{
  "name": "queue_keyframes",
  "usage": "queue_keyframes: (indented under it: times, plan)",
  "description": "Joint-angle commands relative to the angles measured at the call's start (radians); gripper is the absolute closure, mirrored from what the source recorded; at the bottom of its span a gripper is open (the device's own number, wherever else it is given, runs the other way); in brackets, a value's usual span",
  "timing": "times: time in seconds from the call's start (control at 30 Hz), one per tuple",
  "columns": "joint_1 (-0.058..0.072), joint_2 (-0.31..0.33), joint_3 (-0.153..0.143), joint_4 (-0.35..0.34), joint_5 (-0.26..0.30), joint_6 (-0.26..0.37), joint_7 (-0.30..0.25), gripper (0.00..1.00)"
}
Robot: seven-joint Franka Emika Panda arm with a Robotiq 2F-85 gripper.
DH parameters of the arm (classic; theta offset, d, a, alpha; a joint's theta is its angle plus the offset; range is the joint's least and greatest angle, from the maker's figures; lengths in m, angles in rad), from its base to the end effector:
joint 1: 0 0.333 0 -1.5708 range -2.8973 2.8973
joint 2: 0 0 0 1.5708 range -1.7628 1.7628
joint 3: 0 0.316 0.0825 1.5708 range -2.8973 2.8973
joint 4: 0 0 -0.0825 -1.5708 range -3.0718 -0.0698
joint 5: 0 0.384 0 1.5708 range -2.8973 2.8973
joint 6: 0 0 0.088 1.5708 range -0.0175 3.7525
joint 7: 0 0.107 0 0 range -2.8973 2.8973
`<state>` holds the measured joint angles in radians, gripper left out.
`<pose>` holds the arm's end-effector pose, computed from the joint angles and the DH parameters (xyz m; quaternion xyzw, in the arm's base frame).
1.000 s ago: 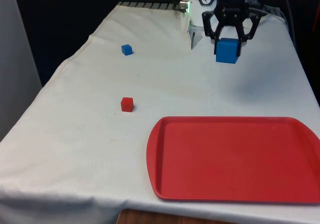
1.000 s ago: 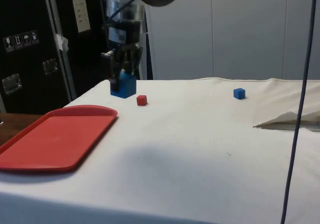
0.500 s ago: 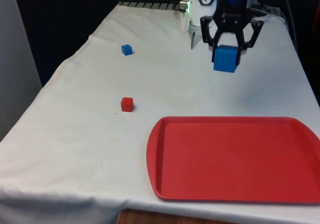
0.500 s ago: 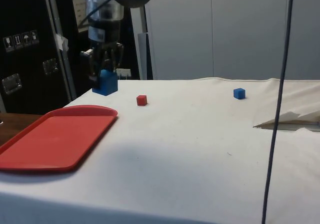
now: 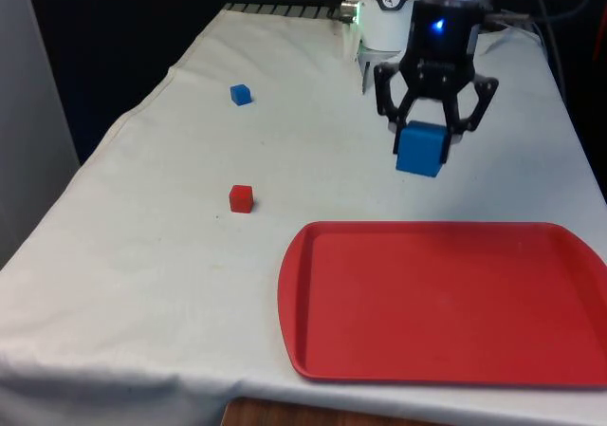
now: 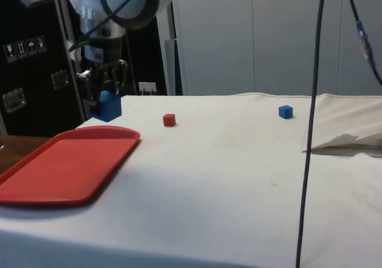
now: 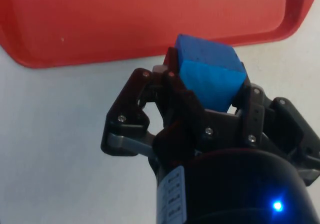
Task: Pick up the largest block and place it onto the tray.
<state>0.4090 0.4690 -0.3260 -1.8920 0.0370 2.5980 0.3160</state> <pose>0.6532 0.0697 0.2941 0.9843 -0.1038 0.1395 0.0313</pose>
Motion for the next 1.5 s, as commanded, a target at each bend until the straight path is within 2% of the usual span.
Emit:
queue_keyframes:
  times: [0.0, 0.03, 0.07, 0.23, 0.27, 0.3, 0.53, 0.57, 0.6, 0.73, 0.77, 0.8, 0.9, 1.03, 1.07, 1.1, 1.27, 1.37, 1.43, 1.47]
  plan:
    - [-0.009, 0.016, 0.01, 0.017, 0.012, -0.005, -0.009, 1.0]
    - [0.0, 0.0, 0.0, 0.0, 0.0, 0.0, 0.0, 1.0]
    - [-0.011, 0.03, 0.01, 0.031, 0.013, -0.005, -0.009, 1.0]
    - [-0.023, 0.116, 0.013, 0.114, 0.021, -0.008, -0.013, 1.0]
    - [-0.011, 0.101, 0.0, 0.095, 0.008, 0.0, 0.0, 1.0]
    - [-0.025, 0.13, 0.013, 0.129, 0.022, -0.009, -0.014, 1.0]
    - [-0.037, 0.237, 0.011, 0.245, 0.032, -0.02, -0.025, 1.0]
    - [-0.025, 0.229, -0.002, 0.23, 0.023, -0.007, -0.013, 1.0]
    - [-0.039, 0.25, 0.011, 0.259, 0.034, -0.021, -0.026, 1.0]
    - [-0.05, 0.312, 0.013, 0.333, 0.055, -0.039, -0.041, 1.0]
    - [-0.036, 0.306, -0.002, 0.317, 0.047, -0.024, -0.03, 1.0]
    - [-0.053, 0.322, 0.014, 0.347, 0.062, -0.045, -0.046, 1.0]
    - [-0.062, 0.355, 0.015, 0.397, 0.107, -0.071, -0.079, 1.0]
    - [-0.066, 0.379, 0.008, 0.439, 0.162, -0.108, -0.117, 1.0]
    - [-0.052, 0.381, -0.009, 0.436, 0.16, -0.098, -0.11, 1.0]
    - [-0.067, 0.384, 0.006, 0.448, 0.174, -0.116, -0.125, 1.0]
    - [-0.068, 0.401, -0.006, 0.482, 0.221, -0.176, -0.161, 1.0]
    - [-0.068, 0.41, -0.007, 0.498, 0.225, -0.203, -0.162, 1.0]
    - [-0.063, 0.406, -0.015, 0.491, 0.22, -0.194, -0.159, 1.0]
    - [-0.065, 0.422, -0.005, 0.508, 0.226, -0.207, -0.16, 1.0]
